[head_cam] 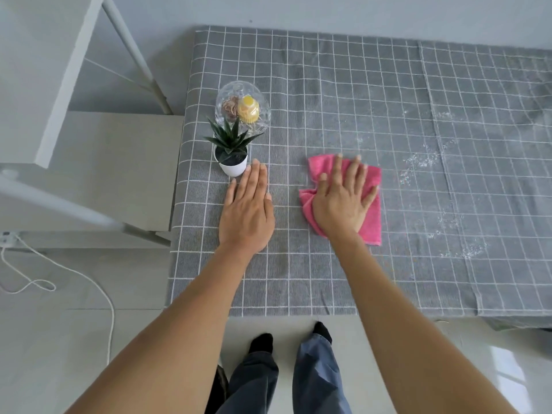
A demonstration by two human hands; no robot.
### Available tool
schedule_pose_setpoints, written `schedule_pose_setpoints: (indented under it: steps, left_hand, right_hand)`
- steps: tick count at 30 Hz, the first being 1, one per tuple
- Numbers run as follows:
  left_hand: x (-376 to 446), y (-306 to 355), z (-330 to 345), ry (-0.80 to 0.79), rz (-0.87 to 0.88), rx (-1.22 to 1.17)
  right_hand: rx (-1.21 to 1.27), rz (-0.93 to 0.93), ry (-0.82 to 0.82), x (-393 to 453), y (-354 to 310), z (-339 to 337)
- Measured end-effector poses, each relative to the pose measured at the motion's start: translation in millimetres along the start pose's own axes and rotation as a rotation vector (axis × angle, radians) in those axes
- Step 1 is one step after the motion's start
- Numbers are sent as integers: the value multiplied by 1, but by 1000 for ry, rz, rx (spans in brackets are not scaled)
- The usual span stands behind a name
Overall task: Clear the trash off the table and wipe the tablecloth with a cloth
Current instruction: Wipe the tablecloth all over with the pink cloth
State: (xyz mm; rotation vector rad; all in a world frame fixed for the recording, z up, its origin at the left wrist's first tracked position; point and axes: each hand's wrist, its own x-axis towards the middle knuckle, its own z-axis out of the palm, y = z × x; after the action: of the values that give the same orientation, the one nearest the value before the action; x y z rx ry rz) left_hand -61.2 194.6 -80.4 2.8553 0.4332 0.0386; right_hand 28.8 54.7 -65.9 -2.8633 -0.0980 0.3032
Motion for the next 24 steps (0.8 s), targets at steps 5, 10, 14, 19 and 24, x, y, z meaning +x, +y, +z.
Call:
schedule_pose_setpoints:
  steps: [5, 10, 14, 19, 24]
  left_hand:
    - [0, -1, 0, -4, 15, -15]
    - [-1, -3, 1, 16, 21, 2]
    - [-1, -2, 2, 20, 8, 9]
    - [0, -1, 1, 8, 4, -2]
    - [-1, -1, -1, 2, 7, 6]
  right_hand:
    - [-41, -202, -52, -8, -6, 2]
    - [9, 52, 0, 14, 28, -11]
    - [54, 53, 6, -1, 9, -5]
    - [15, -164, -53, -22, -3, 3]
    - [-37, -50, -11, -6, 41, -10]
